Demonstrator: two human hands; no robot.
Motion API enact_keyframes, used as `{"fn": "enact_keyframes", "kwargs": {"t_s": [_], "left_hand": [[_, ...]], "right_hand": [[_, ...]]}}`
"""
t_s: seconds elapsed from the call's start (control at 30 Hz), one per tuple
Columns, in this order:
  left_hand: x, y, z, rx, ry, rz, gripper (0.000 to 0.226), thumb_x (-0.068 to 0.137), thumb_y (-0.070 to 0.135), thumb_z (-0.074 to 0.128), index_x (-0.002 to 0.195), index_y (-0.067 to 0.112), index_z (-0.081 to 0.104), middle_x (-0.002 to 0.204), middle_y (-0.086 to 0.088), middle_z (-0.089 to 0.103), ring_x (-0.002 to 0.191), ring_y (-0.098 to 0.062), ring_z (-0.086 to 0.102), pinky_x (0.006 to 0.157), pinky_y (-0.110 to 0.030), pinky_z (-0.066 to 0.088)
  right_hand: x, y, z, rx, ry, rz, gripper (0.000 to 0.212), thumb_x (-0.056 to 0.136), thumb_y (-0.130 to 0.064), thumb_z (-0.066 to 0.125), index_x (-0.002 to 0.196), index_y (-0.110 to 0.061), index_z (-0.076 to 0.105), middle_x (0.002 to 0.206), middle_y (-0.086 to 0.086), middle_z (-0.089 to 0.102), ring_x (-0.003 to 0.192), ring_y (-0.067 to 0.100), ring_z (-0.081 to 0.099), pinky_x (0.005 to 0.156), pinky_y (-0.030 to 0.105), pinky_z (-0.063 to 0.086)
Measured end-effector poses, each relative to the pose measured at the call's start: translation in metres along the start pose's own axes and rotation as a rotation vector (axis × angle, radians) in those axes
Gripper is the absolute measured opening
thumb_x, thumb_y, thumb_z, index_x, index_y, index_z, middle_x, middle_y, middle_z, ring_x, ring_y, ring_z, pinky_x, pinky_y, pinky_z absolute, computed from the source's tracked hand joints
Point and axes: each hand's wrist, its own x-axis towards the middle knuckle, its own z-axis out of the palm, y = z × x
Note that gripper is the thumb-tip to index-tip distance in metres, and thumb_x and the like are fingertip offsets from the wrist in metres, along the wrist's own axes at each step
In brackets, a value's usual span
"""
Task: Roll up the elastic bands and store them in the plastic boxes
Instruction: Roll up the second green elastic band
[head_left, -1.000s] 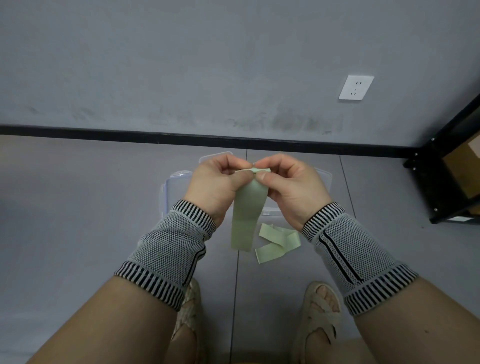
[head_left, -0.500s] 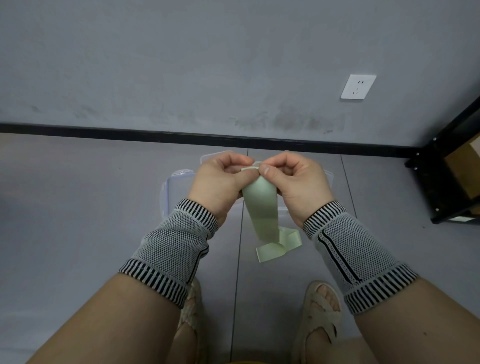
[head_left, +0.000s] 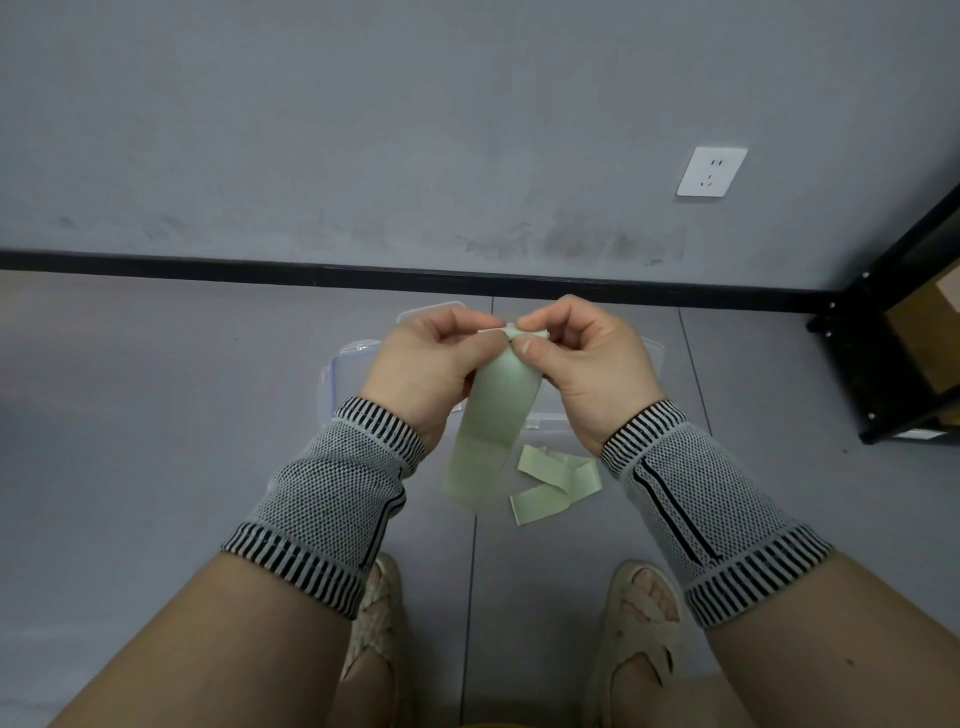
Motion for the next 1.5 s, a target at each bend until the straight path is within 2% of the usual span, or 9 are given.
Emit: {"fn": "enact_keyframes", "kwargs": {"t_s": [0.13, 0.23, 0.47, 0.63, 0.83, 0.97, 1.17, 1.37, 1.5], "left_hand": [[0.0017, -0.0008, -0.001, 0.002, 0.012, 0.021, 0.017, 0.083, -0.007, 0.06, 0.078, 0.009, 0.061, 0.064, -0.004, 0.063, 0.063, -0.016, 0.061, 0.064, -0.027, 0.053], [0.0018, -0.0005, -0.0013, 0.015, 0.015, 0.032, 0.02, 0.083, -0.01, 0.059, 0.077, 0.009, 0.06, 0.072, -0.01, 0.059, 0.065, -0.019, 0.058, 0.067, -0.029, 0.051], [0.0029, -0.002, -0.0019, 0.043, 0.027, 0.052, 0.023, 0.08, -0.013, 0.059, 0.076, 0.01, 0.061, 0.079, -0.011, 0.06, 0.07, -0.023, 0.059, 0.068, -0.031, 0.051], [0.0038, -0.0022, -0.0016, -0.008, 0.024, -0.019, 0.016, 0.081, -0.007, 0.063, 0.09, 0.007, 0.061, 0.08, -0.009, 0.067, 0.071, -0.019, 0.066, 0.07, -0.029, 0.057], [0.004, -0.0031, -0.0015, 0.013, 0.02, -0.043, 0.009, 0.082, -0.002, 0.065, 0.086, 0.005, 0.062, 0.073, -0.007, 0.066, 0.066, -0.016, 0.066, 0.066, -0.026, 0.057], [0.0029, -0.0008, -0.0018, -0.043, -0.011, -0.04, 0.006, 0.084, 0.0, 0.062, 0.086, 0.005, 0.064, 0.076, -0.009, 0.067, 0.067, -0.016, 0.064, 0.066, -0.025, 0.056], [0.0039, -0.002, -0.0034, -0.001, 0.036, 0.01, 0.013, 0.083, -0.003, 0.063, 0.082, 0.009, 0.065, 0.078, -0.013, 0.063, 0.076, -0.024, 0.059, 0.078, -0.037, 0.049], [0.0033, -0.001, -0.0038, 0.038, 0.041, 0.044, 0.018, 0.082, -0.007, 0.062, 0.082, 0.01, 0.064, 0.081, -0.011, 0.065, 0.074, -0.021, 0.064, 0.07, -0.027, 0.055], [0.0028, -0.0006, -0.0024, 0.033, 0.049, 0.043, 0.021, 0.08, -0.01, 0.062, 0.084, 0.01, 0.064, 0.081, -0.006, 0.069, 0.07, -0.015, 0.067, 0.067, -0.023, 0.056]], "right_hand": [[-0.0006, 0.0008, 0.0003, 0.028, -0.011, 0.033, 0.021, 0.081, 0.006, 0.066, 0.083, -0.015, 0.063, 0.082, 0.011, 0.066, 0.078, 0.023, 0.062, 0.081, 0.041, 0.053], [0.0, 0.0018, -0.002, 0.025, -0.002, 0.086, 0.022, 0.08, 0.001, 0.07, 0.092, -0.016, 0.062, 0.086, 0.011, 0.071, 0.08, 0.024, 0.068, 0.082, 0.042, 0.056], [-0.0025, -0.0027, 0.001, -0.032, 0.016, 0.074, 0.005, 0.083, -0.009, 0.07, 0.082, -0.009, 0.065, 0.085, 0.022, 0.07, 0.072, 0.025, 0.067, 0.075, 0.047, 0.056], [-0.0001, -0.0012, -0.0017, 0.004, 0.027, 0.055, 0.013, 0.081, -0.002, 0.069, 0.077, -0.014, 0.065, 0.079, 0.017, 0.067, 0.072, 0.025, 0.063, 0.074, 0.041, 0.055], [0.0008, -0.0003, -0.0032, -0.014, 0.024, 0.025, 0.018, 0.081, 0.002, 0.068, 0.078, -0.015, 0.063, 0.075, 0.01, 0.064, 0.07, 0.021, 0.06, 0.069, 0.034, 0.053], [0.0018, 0.0005, -0.0035, -0.034, 0.028, -0.007, 0.023, 0.079, 0.004, 0.069, 0.077, -0.018, 0.063, 0.076, 0.006, 0.065, 0.075, 0.02, 0.062, 0.078, 0.039, 0.054], [0.001, 0.0017, -0.0028, 0.0, 0.018, 0.021, 0.024, 0.08, 0.004, 0.069, 0.087, -0.019, 0.064, 0.082, 0.006, 0.07, 0.078, 0.018, 0.067, 0.081, 0.037, 0.056], [-0.0004, -0.0006, -0.0027, 0.042, 0.023, 0.086, 0.005, 0.084, -0.008, 0.069, 0.084, -0.013, 0.067, 0.075, 0.006, 0.072, 0.072, 0.02, 0.07, 0.071, 0.037, 0.059], [0.001, -0.0007, -0.0038, 0.012, 0.02, 0.076, 0.012, 0.082, -0.003, 0.069, 0.082, -0.015, 0.067, 0.076, 0.009, 0.07, 0.071, 0.021, 0.068, 0.072, 0.037, 0.058]]}}
